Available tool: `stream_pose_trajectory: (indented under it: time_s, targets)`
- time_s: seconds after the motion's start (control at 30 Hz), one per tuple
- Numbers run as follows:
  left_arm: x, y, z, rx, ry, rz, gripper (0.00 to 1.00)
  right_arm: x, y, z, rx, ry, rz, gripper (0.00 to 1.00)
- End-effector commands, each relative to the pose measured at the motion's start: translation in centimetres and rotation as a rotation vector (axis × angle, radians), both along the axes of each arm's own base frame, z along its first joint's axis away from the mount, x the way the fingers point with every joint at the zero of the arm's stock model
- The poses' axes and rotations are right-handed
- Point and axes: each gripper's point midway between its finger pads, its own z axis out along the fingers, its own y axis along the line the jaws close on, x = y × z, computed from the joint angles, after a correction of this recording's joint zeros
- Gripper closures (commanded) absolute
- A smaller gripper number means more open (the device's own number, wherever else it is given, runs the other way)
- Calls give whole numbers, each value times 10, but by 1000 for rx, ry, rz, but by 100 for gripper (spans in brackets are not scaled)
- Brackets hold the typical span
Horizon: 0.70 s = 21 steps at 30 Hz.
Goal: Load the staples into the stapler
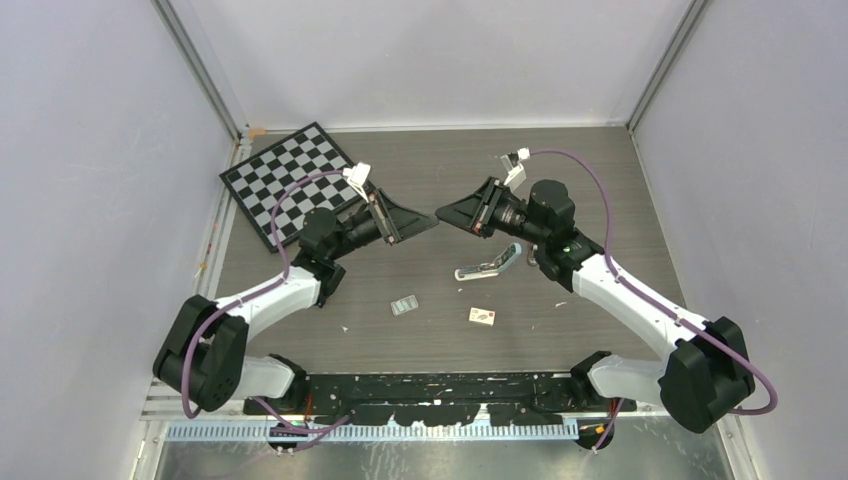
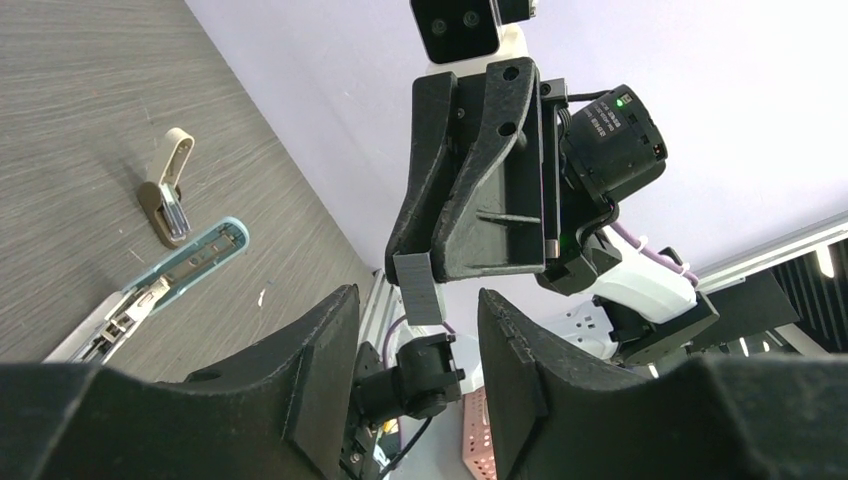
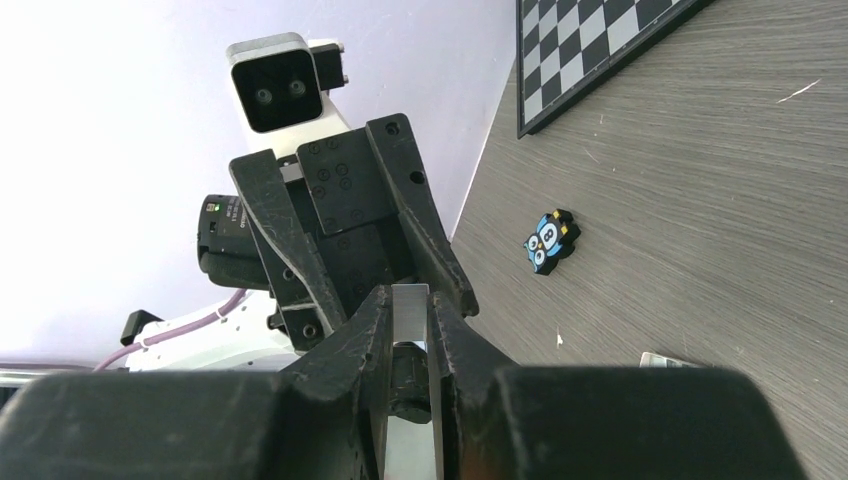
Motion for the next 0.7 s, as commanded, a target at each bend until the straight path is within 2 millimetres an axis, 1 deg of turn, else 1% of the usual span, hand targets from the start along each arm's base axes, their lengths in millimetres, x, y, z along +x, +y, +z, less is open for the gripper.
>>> stream_pose_trajectory:
  time_s: [0.0, 0.27, 0.57, 0.67]
  targets:
    - [-2, 0, 13, -59, -49, -11, 52, -4, 4, 15, 43, -49, 21, 78]
    - [-2, -1, 17, -94, -55, -23, 57, -4, 5, 13, 41, -42, 26, 78]
    - [-5, 2, 19, -107, -67, -16, 70, -4, 6, 10, 39, -36, 26, 78]
    - [-5, 2, 18, -106, -68, -19, 72, -4, 6, 10, 40, -34, 26, 78]
